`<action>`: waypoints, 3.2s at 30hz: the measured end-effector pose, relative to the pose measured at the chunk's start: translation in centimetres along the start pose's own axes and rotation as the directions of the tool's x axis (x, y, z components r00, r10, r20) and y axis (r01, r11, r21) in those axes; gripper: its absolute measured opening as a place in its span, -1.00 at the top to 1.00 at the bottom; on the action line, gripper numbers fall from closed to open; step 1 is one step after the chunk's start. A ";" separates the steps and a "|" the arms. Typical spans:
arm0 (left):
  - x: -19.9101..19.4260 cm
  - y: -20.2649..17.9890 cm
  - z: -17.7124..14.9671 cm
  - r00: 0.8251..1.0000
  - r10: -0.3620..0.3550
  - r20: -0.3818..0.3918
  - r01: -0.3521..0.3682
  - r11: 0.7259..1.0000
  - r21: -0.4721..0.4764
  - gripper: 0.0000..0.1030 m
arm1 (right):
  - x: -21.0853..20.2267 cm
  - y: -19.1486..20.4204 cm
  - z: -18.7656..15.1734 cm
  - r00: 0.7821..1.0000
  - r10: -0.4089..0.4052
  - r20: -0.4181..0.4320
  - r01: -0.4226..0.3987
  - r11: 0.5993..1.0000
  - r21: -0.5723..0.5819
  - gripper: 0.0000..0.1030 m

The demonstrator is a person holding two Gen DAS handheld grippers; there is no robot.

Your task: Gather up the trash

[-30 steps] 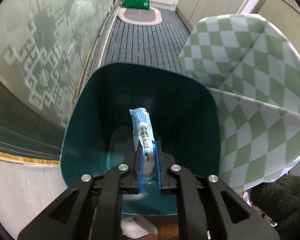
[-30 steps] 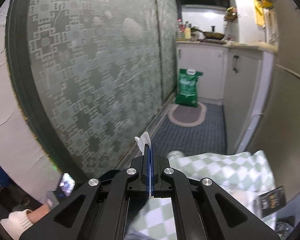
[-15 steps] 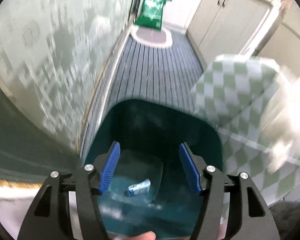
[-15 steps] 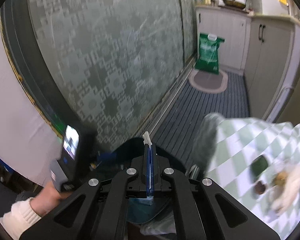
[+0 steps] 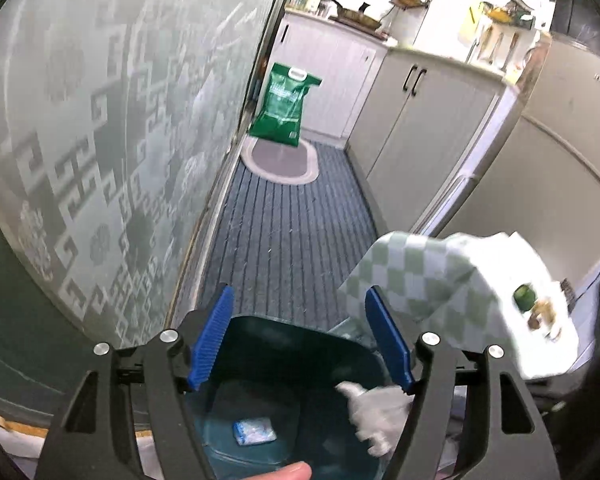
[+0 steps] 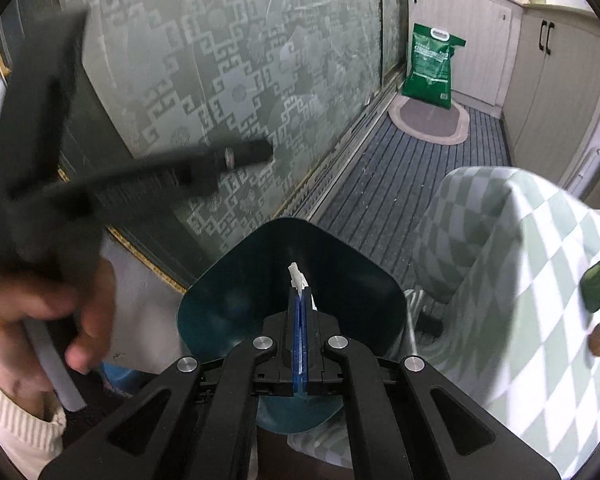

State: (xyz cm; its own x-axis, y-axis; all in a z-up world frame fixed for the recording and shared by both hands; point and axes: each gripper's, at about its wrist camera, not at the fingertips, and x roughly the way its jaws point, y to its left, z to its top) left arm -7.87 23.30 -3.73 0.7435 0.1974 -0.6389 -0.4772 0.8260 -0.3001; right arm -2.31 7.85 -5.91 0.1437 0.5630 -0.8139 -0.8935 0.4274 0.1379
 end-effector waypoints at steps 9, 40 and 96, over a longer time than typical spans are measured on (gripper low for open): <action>-2.9 -1.5 2.9 0.995 -0.035 0.097 0.036 0.999 -0.002 -0.58 | 2.8 0.9 -0.9 0.998 -0.022 -0.051 0.020 0.999 -0.034 0.99; -13.0 -5.7 0.9 0.958 -0.180 0.221 0.153 0.979 0.133 -0.93 | 11.1 4.2 -1.8 0.988 -0.038 -0.153 0.025 0.996 -0.088 -0.28; 4.8 -23.9 -3.1 0.975 -0.201 -0.094 0.222 0.887 0.405 0.14 | -25.7 -24.6 -9.3 0.823 -0.403 0.400 0.208 0.869 0.448 -0.53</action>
State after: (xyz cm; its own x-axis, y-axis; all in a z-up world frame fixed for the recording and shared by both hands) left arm 5.60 2.87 -1.83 0.7770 -0.0229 -0.6291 -0.0686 0.9903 -0.1209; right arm 11.99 -23.73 6.35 0.6486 0.5740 -0.4998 -0.5564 0.8057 0.2032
